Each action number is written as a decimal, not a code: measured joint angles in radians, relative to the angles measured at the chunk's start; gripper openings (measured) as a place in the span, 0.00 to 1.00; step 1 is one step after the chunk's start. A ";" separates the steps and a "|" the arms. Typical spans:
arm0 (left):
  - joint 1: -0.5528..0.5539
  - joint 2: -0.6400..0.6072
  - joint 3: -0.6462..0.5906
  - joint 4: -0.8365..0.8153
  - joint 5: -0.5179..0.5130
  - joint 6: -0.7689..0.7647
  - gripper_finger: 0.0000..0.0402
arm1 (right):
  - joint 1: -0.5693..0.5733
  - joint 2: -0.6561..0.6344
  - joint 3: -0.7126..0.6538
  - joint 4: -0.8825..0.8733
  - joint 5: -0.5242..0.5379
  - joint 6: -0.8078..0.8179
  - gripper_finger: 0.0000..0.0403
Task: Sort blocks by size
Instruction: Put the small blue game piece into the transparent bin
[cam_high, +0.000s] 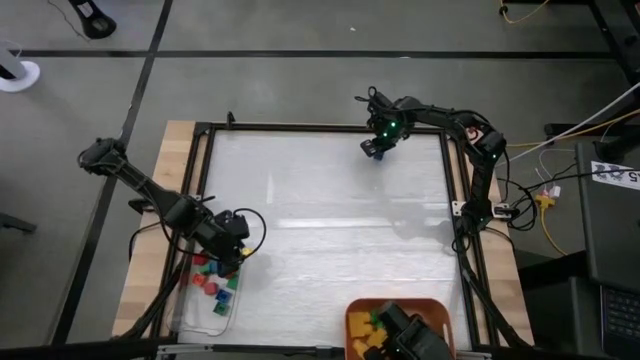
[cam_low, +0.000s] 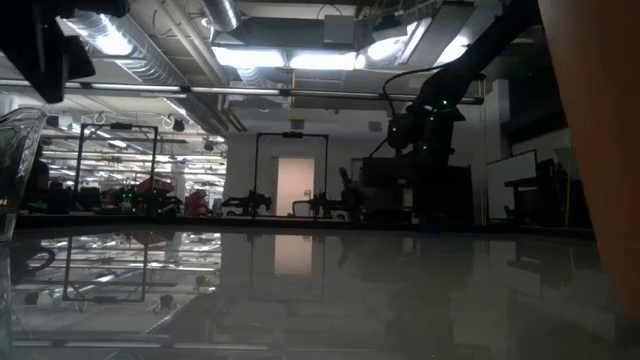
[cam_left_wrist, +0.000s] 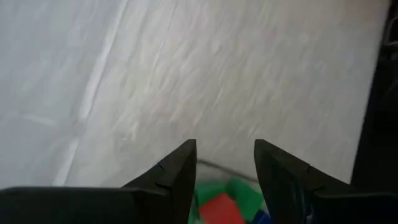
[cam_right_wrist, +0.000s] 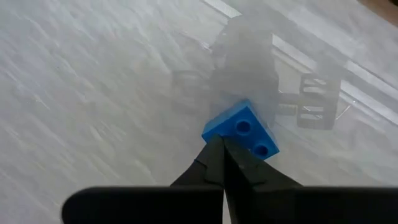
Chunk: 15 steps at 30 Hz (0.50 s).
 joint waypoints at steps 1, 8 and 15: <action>0.004 0.000 0.000 0.013 0.000 0.005 0.37 | -0.001 0.000 0.000 0.001 0.005 0.000 0.00; 0.020 0.000 0.000 0.037 0.000 0.030 0.37 | -0.006 0.000 0.000 0.033 0.006 0.000 0.00; 0.021 0.000 0.000 0.037 -0.006 0.030 0.37 | -0.006 0.000 0.000 0.054 -0.041 -0.001 0.00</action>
